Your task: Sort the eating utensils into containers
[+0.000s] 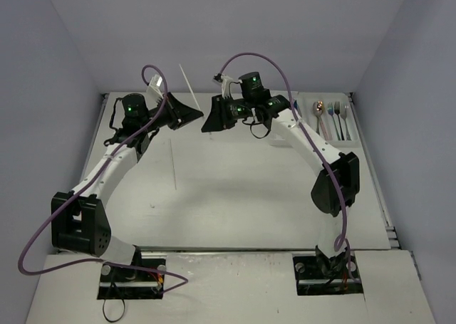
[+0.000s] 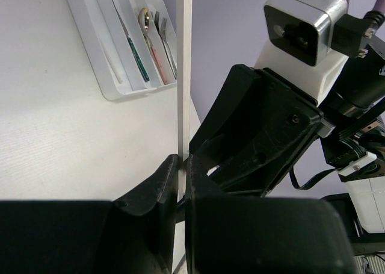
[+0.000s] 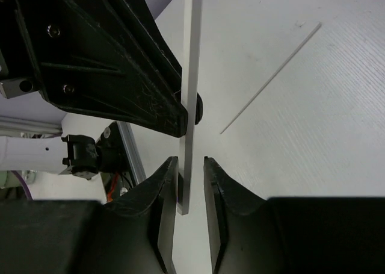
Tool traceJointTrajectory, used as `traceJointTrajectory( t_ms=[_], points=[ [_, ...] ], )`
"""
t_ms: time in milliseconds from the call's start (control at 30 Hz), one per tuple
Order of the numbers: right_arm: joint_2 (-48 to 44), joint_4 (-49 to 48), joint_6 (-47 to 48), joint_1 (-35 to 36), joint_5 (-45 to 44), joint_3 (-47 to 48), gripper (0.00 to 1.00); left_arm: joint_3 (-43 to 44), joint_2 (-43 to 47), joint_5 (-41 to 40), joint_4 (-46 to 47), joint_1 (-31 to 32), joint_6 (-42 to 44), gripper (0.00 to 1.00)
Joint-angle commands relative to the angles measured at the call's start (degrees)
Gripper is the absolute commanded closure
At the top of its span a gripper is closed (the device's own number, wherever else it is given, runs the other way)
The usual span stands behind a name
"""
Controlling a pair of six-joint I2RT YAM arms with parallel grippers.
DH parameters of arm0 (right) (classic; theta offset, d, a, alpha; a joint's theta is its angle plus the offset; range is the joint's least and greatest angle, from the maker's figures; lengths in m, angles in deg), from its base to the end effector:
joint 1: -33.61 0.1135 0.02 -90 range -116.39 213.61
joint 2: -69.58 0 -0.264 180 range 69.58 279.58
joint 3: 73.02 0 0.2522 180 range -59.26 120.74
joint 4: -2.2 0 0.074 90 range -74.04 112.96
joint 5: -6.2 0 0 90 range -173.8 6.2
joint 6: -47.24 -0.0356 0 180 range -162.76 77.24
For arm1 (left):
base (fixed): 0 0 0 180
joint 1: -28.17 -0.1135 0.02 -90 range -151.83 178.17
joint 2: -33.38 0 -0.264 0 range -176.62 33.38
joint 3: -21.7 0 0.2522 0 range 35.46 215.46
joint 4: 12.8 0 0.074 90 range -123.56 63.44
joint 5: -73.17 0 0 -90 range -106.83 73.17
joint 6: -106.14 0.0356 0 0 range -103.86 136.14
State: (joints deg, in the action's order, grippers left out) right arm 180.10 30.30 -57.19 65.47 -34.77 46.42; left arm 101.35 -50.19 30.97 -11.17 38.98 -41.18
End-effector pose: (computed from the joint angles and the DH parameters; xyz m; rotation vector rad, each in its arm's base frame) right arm 0.3711 0.2623 0.3679 -0.9058 1.8027 1.3410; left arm 0.3289 -0.0897 0.3547 -0.0062 1.8462 -1.5377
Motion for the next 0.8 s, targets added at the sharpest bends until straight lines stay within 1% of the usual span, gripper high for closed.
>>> traceJointTrajectory(
  t_ms=[0, 33, 100, 133, 167, 200, 233, 267, 367, 467, 500, 533, 600, 633, 667, 767],
  points=[
    [0.0, -2.2, 0.4, 0.3, 2.3, 3.0, 0.83, 2.6, 0.8, 1.5, 5.3, 0.1, -0.5, 1.0],
    [0.0, -2.2, 0.4, 0.3, 2.2, 2.8, 0.87, 2.6, 0.8, 1.5, 5.3, 0.1, -0.5, 1.0],
    [-0.3, -2.2, 0.7, 0.3, 1.9, 2.4, 1.0, 2.6, 0.7, 1.6, 5.3, 0.0, -0.4, 0.99],
    [-0.6, -2.2, 0.9, 0.3, 1.5, 2.0, 1.0, 2.6, 0.5, 1.6, 5.3, 0.0, -0.4, 0.94],
    [-0.9, -2.2, 1.1, 0.3, 1.2, 1.6, 1.0, 2.7, 0.4, 1.7, 5.3, 0.0, -0.3, 0.78],
    [-1.4, -2.2, 1.3, 0.2, 0.9, 1.0, 1.0, 2.6, 0.4, 1.6, 5.3, -0.3, -0.3, 0.48],
    [-2.0, -2.2, 1.5, -0.1, 0.6, 0.3, 1.0, 2.5, 0.4, 1.4, 5.3, -0.7, -0.3, 0.14],
    [-2.8, -2.2, 1.7, -0.3, -0.2, -0.6, 1.0, 2.0, 0.7, 1.1, 5.4, -1.0, -0.2, 0.04],
    [-5.6, -2.2, 2.6, -2.6, -4.7, -3.5, 1.0, 0.7, 2.0, 0.1, 4.3, -3.3, 1.4, 0.03],
    [-8.2, -2.2, 3.3, -7.5, -13.0, -8.3, 1.0, 0.3, 4.9, -2.3, -2.8, -6.0, 6.4, 0.03],
    [-8.6, -2.2, 3.1, -9.3, -15.3, -9.6, 1.0, 0.4, 5.4, -3.1, -5.1, -6.6, 8.8, 0.03],
    [-9.1, -2.2, 2.4, -11.5, -18.0, -11.4, 1.0, 1.2, 6.2, -4.0, -8.4, -7.4, 13.9, 0.03],
    [-9.5, -2.1, 1.7, -15.2, -26.6, -12.8, 1.0, 3.1, 6.8, -7.1, -18.6, -8.0, 21.2, 0.03],
    [-9.4, -2.0, 1.8, -16.0, -30.8, -13.3, 1.0, 4.3, 6.7, -8.1, -22.3, -8.0, 25.1, 0.03],
    [-9.1, -2.0, 2.3, -16.7, -36.0, -13.7, 1.0, 5.6, 6.5, -8.8, -25.6, -8.1, 26.7, 0.03],
    [-5.3, -1.8, 4.6, -17.8, -43.7, -12.5, 1.0, 5.8, 6.6, -10.9, -30.2, -8.1, 32.3, 0.03]
  ],
)
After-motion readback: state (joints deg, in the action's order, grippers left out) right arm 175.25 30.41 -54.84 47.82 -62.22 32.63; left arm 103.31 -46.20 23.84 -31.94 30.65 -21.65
